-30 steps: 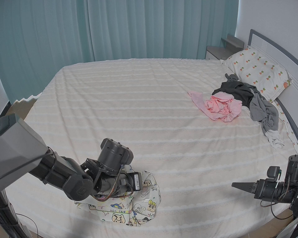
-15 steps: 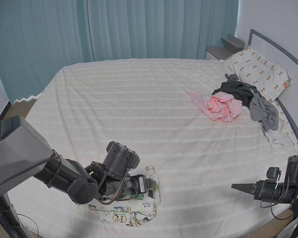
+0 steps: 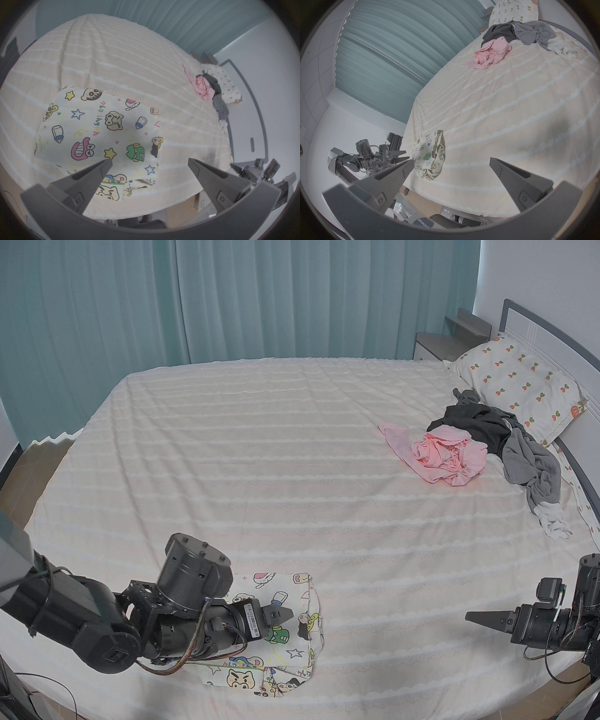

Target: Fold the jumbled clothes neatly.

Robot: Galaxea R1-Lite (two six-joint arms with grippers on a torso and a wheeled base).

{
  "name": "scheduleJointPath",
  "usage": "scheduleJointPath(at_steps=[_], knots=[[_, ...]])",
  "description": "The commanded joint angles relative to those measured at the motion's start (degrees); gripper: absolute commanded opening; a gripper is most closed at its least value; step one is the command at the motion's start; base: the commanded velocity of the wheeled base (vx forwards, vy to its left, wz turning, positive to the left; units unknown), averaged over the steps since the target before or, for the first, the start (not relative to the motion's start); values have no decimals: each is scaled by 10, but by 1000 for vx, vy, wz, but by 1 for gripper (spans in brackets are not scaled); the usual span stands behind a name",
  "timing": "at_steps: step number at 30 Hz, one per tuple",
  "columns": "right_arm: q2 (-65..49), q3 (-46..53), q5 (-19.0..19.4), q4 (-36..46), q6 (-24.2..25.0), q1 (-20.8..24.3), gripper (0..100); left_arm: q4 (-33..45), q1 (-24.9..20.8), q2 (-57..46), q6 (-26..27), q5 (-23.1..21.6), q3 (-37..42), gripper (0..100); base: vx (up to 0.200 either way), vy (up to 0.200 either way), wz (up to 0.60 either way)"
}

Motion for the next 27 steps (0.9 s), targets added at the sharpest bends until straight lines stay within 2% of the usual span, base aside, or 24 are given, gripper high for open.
scheduleJointPath(at_steps=[1, 4, 15, 17, 23, 27], knots=[[0, 10, 0, 0, 0, 0, 100, -51, 6, -32, -19, -2, 54, 100, -200, 0, 0], [1, 10, 0, 0, 1, 0, 100, -83, 13, -28, -19, -2, 78, 100, -200, 0, 0], [-1, 10, 0, 18, 0, 23, 100, -137, 49, -11, -20, -2, 96, 100, 0, 0, 0], [2, 10, 0, 11, 0, 35, 100, -146, 58, -11, -20, -3, 98, 100, 0, 200, 0], [29, -19, -8, 4, 1, 101, 100, -150, 72, -12, -20, -3, 98, 100, 0, 200, 0], [102, -89, -16, 5, 3, 153, 100, -150, 73, -12, -19, -2, 98, 100, 0, 200, 0]])
